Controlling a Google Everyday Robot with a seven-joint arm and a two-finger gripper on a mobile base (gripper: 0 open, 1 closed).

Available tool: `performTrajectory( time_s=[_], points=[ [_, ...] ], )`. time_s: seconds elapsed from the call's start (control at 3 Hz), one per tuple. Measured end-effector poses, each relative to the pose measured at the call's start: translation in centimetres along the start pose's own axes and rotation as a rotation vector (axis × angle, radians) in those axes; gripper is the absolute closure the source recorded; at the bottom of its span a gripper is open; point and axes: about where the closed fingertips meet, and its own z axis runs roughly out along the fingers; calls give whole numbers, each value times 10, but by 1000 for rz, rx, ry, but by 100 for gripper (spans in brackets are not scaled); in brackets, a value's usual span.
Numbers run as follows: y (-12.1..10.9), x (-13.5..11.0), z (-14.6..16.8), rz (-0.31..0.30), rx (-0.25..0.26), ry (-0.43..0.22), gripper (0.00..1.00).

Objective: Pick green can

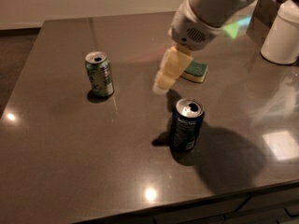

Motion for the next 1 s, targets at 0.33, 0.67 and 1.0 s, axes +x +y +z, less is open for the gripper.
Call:
performTrajectory(
  time_s=[0.33,0.67,1.0],
  points=[
    [-14,-30,40,41,7,-20,0],
    [-21,-63,80,82,-6,-68,0],
    [-23,-81,98,99,-6,-97,0]
  ],
)
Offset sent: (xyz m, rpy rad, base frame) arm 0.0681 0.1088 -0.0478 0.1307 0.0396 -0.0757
